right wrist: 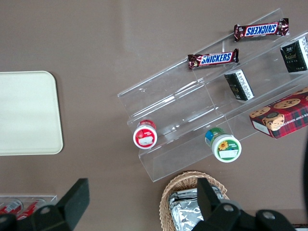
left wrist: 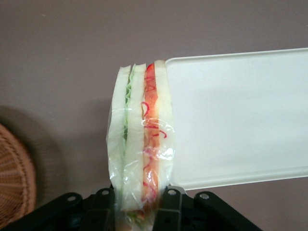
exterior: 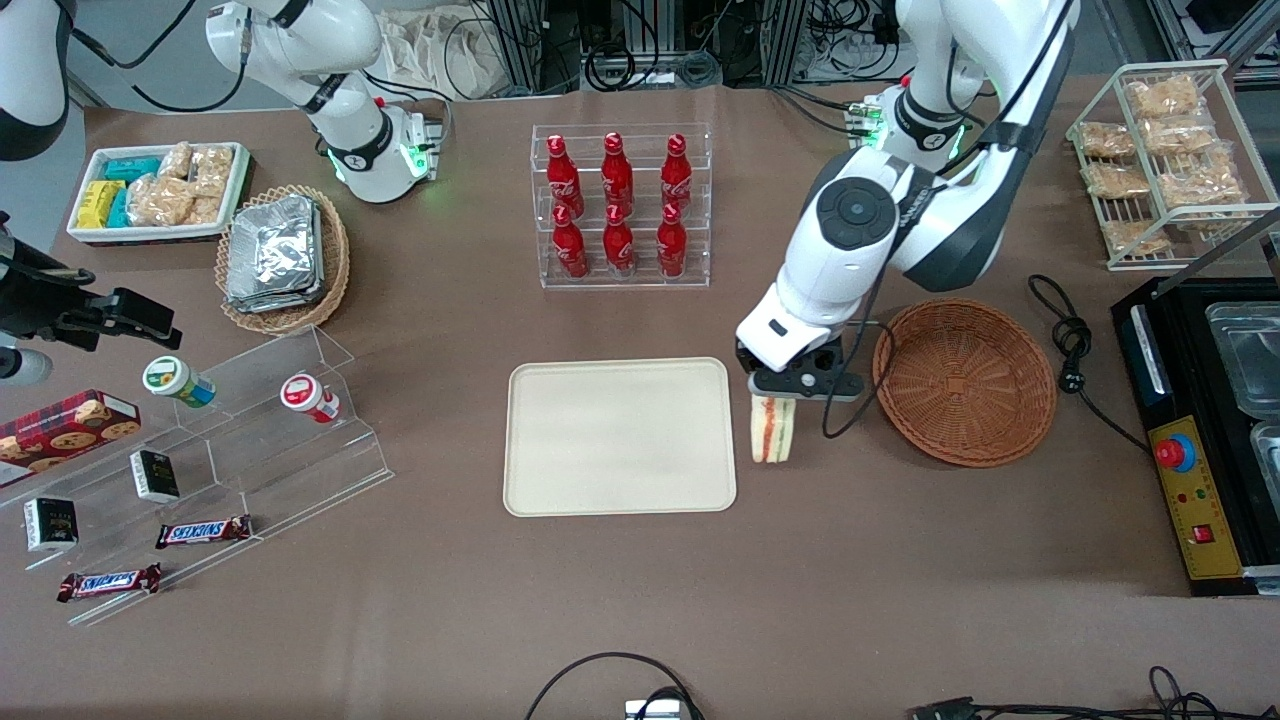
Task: Place sandwich from basket to tray
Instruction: 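Lift the sandwich and carry it with the left gripper over the tray, then lower the sandwich onto the cream tray and open the left gripper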
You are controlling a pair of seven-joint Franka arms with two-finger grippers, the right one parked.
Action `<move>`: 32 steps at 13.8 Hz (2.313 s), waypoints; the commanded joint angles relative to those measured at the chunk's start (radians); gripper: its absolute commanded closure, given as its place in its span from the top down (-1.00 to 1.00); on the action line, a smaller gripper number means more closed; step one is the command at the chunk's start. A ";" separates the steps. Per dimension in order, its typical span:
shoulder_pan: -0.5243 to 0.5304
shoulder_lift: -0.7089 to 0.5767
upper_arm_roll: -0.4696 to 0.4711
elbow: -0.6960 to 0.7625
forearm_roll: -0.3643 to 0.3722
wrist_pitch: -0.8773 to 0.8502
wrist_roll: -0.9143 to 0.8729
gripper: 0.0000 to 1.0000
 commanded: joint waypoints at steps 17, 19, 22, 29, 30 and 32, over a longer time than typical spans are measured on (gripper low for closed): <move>-0.144 0.352 -0.015 0.188 0.126 0.171 -0.248 -0.44; -0.160 0.357 -0.012 0.188 0.126 0.173 -0.249 -0.44; -0.161 0.373 -0.012 0.190 0.156 0.173 -0.252 -0.37; -0.178 0.397 -0.012 0.190 0.195 0.174 -0.271 -0.05; -0.178 0.398 -0.012 0.190 0.195 0.174 -0.271 0.16; -0.178 0.395 -0.010 0.191 0.193 0.173 -0.275 0.52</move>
